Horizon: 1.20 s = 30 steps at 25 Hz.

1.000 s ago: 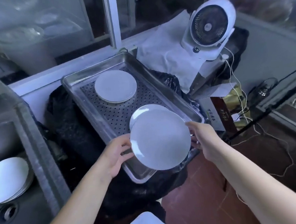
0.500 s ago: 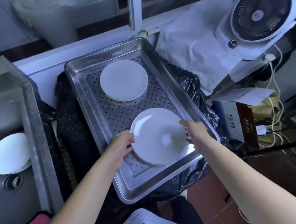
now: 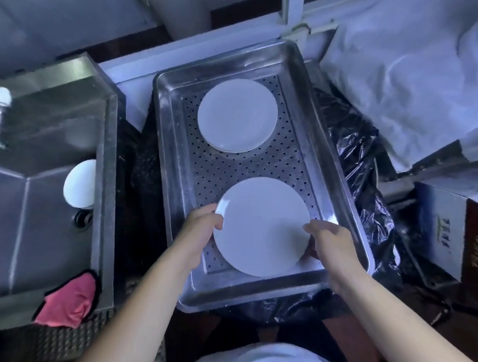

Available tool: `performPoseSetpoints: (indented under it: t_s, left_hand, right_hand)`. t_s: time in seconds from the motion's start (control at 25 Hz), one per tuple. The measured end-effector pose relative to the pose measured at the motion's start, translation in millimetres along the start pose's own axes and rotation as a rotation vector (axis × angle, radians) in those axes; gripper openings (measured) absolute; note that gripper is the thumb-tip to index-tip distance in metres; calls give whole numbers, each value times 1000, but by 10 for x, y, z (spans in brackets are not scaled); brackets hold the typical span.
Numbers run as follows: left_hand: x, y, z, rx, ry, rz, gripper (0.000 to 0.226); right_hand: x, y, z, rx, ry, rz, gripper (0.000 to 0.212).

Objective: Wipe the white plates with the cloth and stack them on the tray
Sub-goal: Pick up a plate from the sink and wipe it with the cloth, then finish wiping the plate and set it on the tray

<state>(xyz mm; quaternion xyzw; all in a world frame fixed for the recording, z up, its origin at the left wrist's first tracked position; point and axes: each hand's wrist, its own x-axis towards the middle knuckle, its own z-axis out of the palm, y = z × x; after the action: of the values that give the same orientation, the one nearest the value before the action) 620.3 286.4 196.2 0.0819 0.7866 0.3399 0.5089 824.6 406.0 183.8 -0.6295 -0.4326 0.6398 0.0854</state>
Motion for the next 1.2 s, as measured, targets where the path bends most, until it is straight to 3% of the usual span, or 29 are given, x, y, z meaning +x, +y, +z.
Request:
performPoseSetpoints:
  t_s: [0.08,0.16,0.28,0.4,0.56,0.68,0.88,1.0,1.2]
  left_hand:
    - [25,-3,55,3,44,-22,40]
    - [20,-15,90,-34,85,-9,37]
    - [-137,-66,65,-90,158,14,61]
    - [-475,-249,-39,21,220,153,69]
    - [-911,-993,-395,211,310,361,79]
    - [-1103,-1736,-708,239,345,353,86]
    - [-1547,-3066,-1444,40,459,199,84]
    - [-1769,-3553,-1817,-62,502,119,79]
    - [-1778,-3877,-2326,-39,517,110,72]
  right_hand:
    - [-18,-16,-64,-87,-40,-33,32]
    - [-38,-56,-115,-208,-99,-90,31]
    - [-117,-105,-114,-479,-186,-300,43]
    - [-297,-114,-1,-741,-219,-576,62]
    - [-837,138,526,-896,-310,-856,64]
    - [-1235,653,1001,-952,-363,-896,65]
    - [-1811,1628,1848,-1104,-511,-858,66]
    - [-1982,1757,2301,-1187,-534,-888,67]
    - [-2005,1649,3115,-1342,-533,-993,61]
